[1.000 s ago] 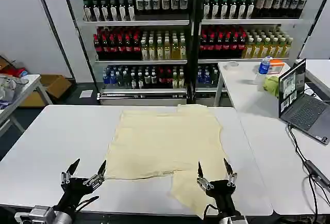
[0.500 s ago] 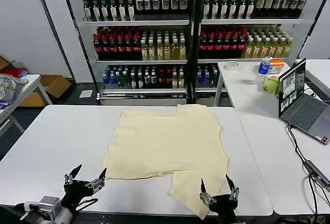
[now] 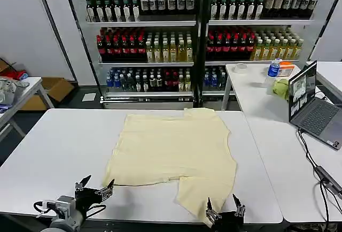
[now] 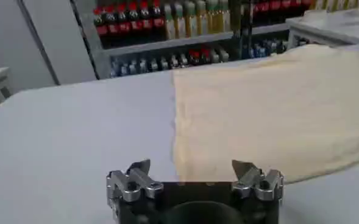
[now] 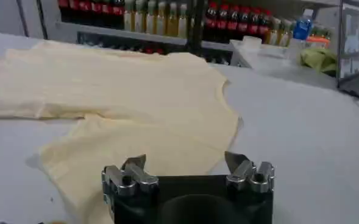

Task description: Fold and organize the clothes.

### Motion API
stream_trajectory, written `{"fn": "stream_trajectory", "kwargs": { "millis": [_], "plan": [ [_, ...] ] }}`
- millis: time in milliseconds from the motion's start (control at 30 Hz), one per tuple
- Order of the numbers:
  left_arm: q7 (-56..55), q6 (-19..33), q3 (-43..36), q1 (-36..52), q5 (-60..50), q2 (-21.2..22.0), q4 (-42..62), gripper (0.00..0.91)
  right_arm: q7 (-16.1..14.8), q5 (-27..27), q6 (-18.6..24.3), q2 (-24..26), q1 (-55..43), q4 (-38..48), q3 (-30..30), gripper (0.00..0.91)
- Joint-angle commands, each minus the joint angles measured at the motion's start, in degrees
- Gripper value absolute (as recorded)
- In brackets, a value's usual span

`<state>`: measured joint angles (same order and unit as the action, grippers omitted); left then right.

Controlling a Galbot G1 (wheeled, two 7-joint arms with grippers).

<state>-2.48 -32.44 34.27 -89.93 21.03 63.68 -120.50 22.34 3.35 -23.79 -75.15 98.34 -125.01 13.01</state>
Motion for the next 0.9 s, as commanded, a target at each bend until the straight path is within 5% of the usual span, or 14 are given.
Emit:
{"fn": "stream_trajectory", "kwargs": {
  "millis": [33, 167, 200, 233, 300, 367, 467, 900],
  "plan": [
    [-0.73, -0.67, -2.38, 4.55, 2.55, -0.31, 6.45, 0.907, 1.82, 0.34, -2.29, -0.43, -0.65, 0.90, -0.61, 0.907],
    [-1.37, -0.62, -2.48, 5.60, 3.51, 0.17, 7.45, 0.907, 2.47, 0.57, -2.79, -0.87, -0.55, 1.08, -1.02, 0.907],
    [-1.44, -0.58, -2.62, 5.84, 3.52, 0.19, 7.64, 0.645, 2.48, 0.81, -2.78, -0.91, -0.52, 1.13, -1.13, 0.907],
    [-1.54, -0.54, -2.70, 6.02, 3.81, 0.18, 7.98, 0.010, 2.51, 1.09, -2.80, -0.95, -0.54, 1.29, -1.22, 0.907],
    [-1.76, -0.03, -2.96, 6.10, 4.26, 0.06, 8.11, 0.010, 2.67, 1.53, -2.78, -1.05, -0.74, 1.84, -1.37, 0.786],
    [-2.03, 0.06, -3.20, 6.17, 4.24, 0.06, 8.27, 0.010, 2.75, 2.09, -2.79, -1.14, -0.94, 2.29, -1.61, 0.322],
    [-2.14, 0.06, -3.39, 6.16, 4.18, 0.26, 8.26, 0.010, 2.65, 3.09, -2.81, -1.22, -1.23, 2.70, -2.10, 0.000],
    [-0.56, 1.39, -3.13, 4.39, 5.62, 0.53, 5.58, 0.010, 1.76, 4.25, -1.47, -0.95, -0.69, 1.56, -2.51, 0.000]
  ]
}}
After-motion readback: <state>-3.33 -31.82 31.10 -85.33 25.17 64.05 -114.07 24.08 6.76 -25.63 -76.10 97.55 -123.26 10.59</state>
